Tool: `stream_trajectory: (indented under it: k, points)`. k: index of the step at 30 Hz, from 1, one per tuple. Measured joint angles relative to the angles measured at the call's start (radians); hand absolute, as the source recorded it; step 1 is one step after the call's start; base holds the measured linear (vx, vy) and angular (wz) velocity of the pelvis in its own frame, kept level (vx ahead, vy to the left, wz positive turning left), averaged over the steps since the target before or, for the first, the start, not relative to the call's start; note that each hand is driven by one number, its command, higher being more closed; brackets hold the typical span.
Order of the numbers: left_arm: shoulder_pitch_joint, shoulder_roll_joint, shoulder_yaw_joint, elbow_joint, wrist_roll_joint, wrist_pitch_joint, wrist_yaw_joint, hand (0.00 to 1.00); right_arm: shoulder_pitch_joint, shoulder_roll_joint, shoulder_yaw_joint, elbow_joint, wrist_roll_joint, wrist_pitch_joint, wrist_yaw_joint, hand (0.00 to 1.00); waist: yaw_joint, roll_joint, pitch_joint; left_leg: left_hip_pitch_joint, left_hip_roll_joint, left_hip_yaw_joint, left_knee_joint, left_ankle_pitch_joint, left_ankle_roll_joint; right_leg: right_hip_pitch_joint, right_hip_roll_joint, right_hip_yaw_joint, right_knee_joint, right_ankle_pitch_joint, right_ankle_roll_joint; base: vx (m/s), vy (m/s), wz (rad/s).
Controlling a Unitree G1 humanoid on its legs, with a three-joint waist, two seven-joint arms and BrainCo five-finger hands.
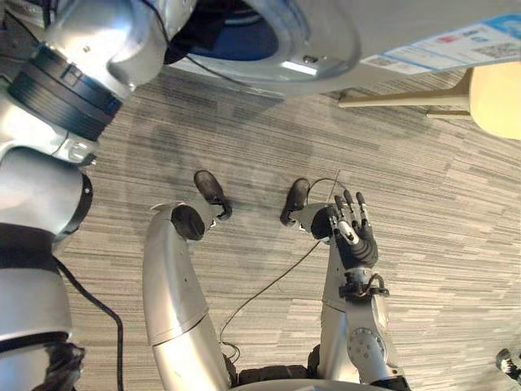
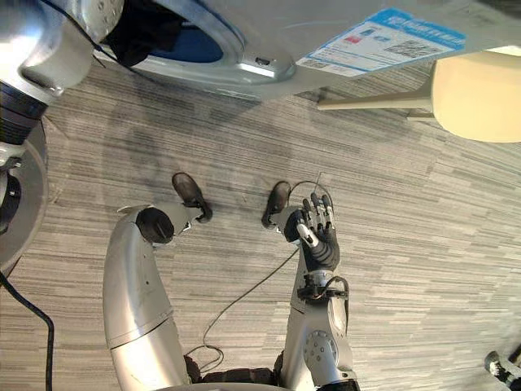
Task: Pick up the laundry basket with both hands and put the clothes into the washing machine.
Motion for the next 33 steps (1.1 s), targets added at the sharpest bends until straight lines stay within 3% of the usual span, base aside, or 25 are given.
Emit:
stream_trajectory:
  k: [6, 7, 9, 11, 14, 15, 16, 18, 21, 24, 25, 28, 33]
  points:
    - [0.000, 0.033, -0.005, 0.040, 0.050, -0.007, -0.042, 1.00, 0.004, -0.050, 0.011, -0.001, 0.037, -0.009, 0.035, 0.00, 0.004, 0.000, 0.000, 0.007, 0.027, 0.006, -0.020, -0.005, -0.005, -0.003, 0.017, -0.005, -0.007, -0.006, -0.011, -0.10, -0.090, -0.07]
    - [-0.001, 0.032, 0.000, 0.040, 0.058, -0.006, -0.041, 0.00, 0.004, -0.063, 0.010, 0.000, 0.041, -0.021, 0.041, 0.00, 0.005, 0.000, 0.000, 0.007, 0.027, 0.007, -0.025, -0.004, -0.007, -0.005, 0.018, -0.006, -0.011, -0.005, -0.014, -0.09, -0.076, -0.04]
    - [-0.011, 0.002, 0.024, 0.041, 0.061, 0.019, -0.021, 0.00, 0.005, -0.068, 0.011, 0.003, 0.045, -0.038, 0.040, 0.00, 0.005, 0.000, 0.000, 0.003, 0.027, 0.007, -0.033, 0.000, -0.006, -0.006, 0.020, -0.012, -0.021, -0.002, -0.018, -0.06, -0.040, -0.01]
    - [-0.014, -0.084, 0.114, 0.056, 0.052, 0.043, 0.012, 0.00, 0.005, -0.066, 0.010, 0.005, 0.043, -0.042, 0.037, 0.00, 0.005, 0.000, 0.000, -0.003, 0.025, 0.004, -0.035, 0.006, 0.001, -0.005, 0.020, -0.020, -0.027, -0.001, -0.018, 0.00, 0.000, 0.00]
    - [-0.010, -0.233, 0.245, 0.126, -0.069, 0.034, 0.075, 0.00, 0.004, -0.049, 0.002, 0.006, 0.028, -0.041, 0.012, 0.00, 0.017, 0.000, 0.000, -0.008, 0.019, -0.001, -0.045, 0.009, 0.006, 0.001, 0.020, -0.035, -0.038, -0.001, -0.019, -0.02, -0.004, 0.05]
    - [0.009, -0.286, 0.326, 0.168, -0.205, 0.012, 0.058, 0.00, -0.001, -0.036, -0.003, 0.010, 0.012, -0.036, -0.009, 0.00, 0.021, 0.000, 0.000, -0.007, 0.014, -0.003, -0.052, 0.012, 0.009, 0.006, 0.018, -0.042, -0.043, -0.001, -0.019, -0.04, -0.012, 0.09]
    - [0.014, -0.320, 0.391, 0.197, -0.267, 0.014, 0.048, 0.00, -0.004, -0.030, -0.005, 0.014, 0.004, -0.035, -0.015, 0.00, 0.020, 0.000, 0.000, -0.007, 0.012, -0.005, -0.057, 0.016, 0.010, 0.009, 0.018, -0.046, -0.049, 0.000, -0.020, -0.06, -0.016, 0.09]
    - [0.014, -0.370, 0.637, 0.266, -0.557, 0.016, -0.018, 0.00, -0.023, 0.003, 0.000, 0.032, -0.018, 0.013, -0.035, 0.00, -0.003, 0.000, 0.000, 0.006, 0.008, -0.007, -0.082, 0.030, 0.008, 0.028, 0.018, -0.059, -0.075, 0.012, -0.028, -0.08, -0.015, 0.03]
    - [0.050, -0.362, 0.753, 0.337, -0.776, 0.010, -0.095, 0.00, -0.049, 0.012, 0.002, 0.085, -0.024, 0.062, -0.051, 0.00, 0.000, -0.001, -0.002, 0.056, 0.006, 0.003, -0.159, 0.068, -0.011, 0.074, 0.034, -0.070, -0.150, 0.042, -0.037, -0.11, -0.035, -0.03]
    - [0.118, -0.364, 0.777, 0.405, -0.847, 0.014, -0.142, 0.00, -0.067, 0.011, -0.001, 0.112, -0.031, 0.090, -0.055, 0.00, 0.002, -0.001, -0.003, 0.082, -0.001, 0.007, -0.230, 0.111, -0.031, 0.100, 0.045, -0.084, -0.210, 0.065, -0.049, -0.09, -0.042, 0.05]
    - [0.138, -0.364, 0.781, 0.414, -0.847, 0.015, -0.151, 0.00, -0.067, 0.011, -0.001, 0.112, -0.035, 0.093, -0.054, 0.00, 0.002, -0.001, -0.003, 0.083, -0.001, 0.007, -0.239, 0.118, -0.034, 0.100, 0.050, -0.085, -0.219, 0.070, -0.052, -0.09, -0.057, 0.01]
    - [0.249, -0.373, 0.777, 0.416, -0.675, 0.041, -0.169, 0.00, -0.071, 0.011, 0.000, 0.110, -0.045, 0.096, -0.050, 0.00, 0.003, -0.001, -0.003, 0.083, 0.007, 0.005, -0.266, 0.141, -0.044, 0.100, 0.063, -0.096, -0.240, 0.080, -0.065, -0.06, -0.047, -0.03]
    - [0.389, -0.367, 0.730, 0.279, -0.256, 0.054, -0.126, 0.00, -0.071, 0.002, -0.001, 0.102, -0.044, 0.065, -0.048, 0.00, 0.008, -0.001, -0.003, 0.083, 0.007, -0.005, -0.294, 0.165, -0.059, 0.100, 0.066, -0.113, -0.244, 0.080, -0.067, -0.05, -0.035, 0.05]
